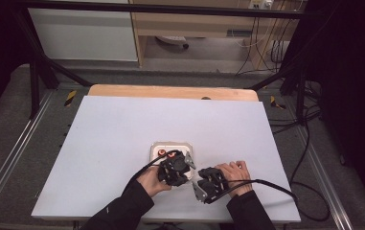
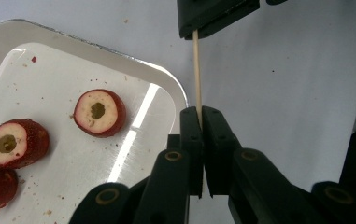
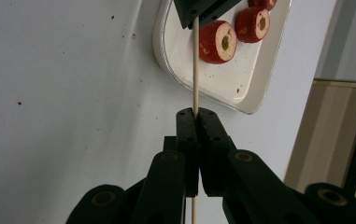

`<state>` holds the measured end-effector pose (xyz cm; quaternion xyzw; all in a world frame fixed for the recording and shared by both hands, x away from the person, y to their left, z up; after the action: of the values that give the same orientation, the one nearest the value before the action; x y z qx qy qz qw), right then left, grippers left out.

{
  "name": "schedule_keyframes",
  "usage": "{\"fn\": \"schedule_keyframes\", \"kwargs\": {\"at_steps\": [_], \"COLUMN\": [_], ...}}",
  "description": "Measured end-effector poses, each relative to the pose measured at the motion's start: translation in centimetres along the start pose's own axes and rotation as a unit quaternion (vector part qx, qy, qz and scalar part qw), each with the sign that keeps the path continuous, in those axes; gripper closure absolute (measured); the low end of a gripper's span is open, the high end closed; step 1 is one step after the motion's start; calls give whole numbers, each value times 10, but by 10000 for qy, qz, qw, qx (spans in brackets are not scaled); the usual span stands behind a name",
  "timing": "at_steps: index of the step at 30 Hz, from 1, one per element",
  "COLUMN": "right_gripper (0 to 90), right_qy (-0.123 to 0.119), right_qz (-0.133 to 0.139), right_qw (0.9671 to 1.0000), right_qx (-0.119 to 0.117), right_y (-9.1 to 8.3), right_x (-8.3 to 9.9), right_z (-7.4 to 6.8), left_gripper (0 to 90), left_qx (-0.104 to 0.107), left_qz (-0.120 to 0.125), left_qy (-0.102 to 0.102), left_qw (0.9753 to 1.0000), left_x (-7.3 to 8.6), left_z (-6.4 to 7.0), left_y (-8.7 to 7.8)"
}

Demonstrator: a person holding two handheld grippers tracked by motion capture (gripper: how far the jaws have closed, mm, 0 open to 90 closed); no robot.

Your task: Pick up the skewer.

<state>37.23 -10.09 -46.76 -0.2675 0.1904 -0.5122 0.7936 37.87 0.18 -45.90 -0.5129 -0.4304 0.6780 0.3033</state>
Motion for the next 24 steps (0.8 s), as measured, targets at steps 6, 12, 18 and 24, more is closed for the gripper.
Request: {"fn": "schedule_keyframes", "kwargs": {"at_steps": [6,12,18,24], "right_gripper": [884,830,635,411], "right_qy": [-129,172,1333,3154], "right_qz": [-26,34,153,289], "right_qw": [9999,9998,9908,9484], "right_qx": [57,128,188,-136], "right_y": [0,-2,-6,-9], "right_x": [-1,-1,8,25], "right_z": [-1,1,11,15], "left_gripper": [883,889,889,888], "left_qx": [-47,-89,-182,-318], "left_qz": [-80,-7,82,171], "left_qy": [-2,12,-21,-151], "left_qw": [10000,10000,9998,9992], "left_x": [0,3,12,31], "left_z": [1,1,-1,-10], "left_y": [2,-1,-9,-20]}}
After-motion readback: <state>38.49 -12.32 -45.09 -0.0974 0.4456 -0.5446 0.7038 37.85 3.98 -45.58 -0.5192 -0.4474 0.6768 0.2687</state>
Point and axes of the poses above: each handheld gripper's, and its own axes: y roughly forward along the jaws, x roughly out of its underside, z roughly to its right, the point moved 7 cm from there along y, roughly forward along the jaws, and after that the axes turned 7 degrees about x, right-handed, at the moved point
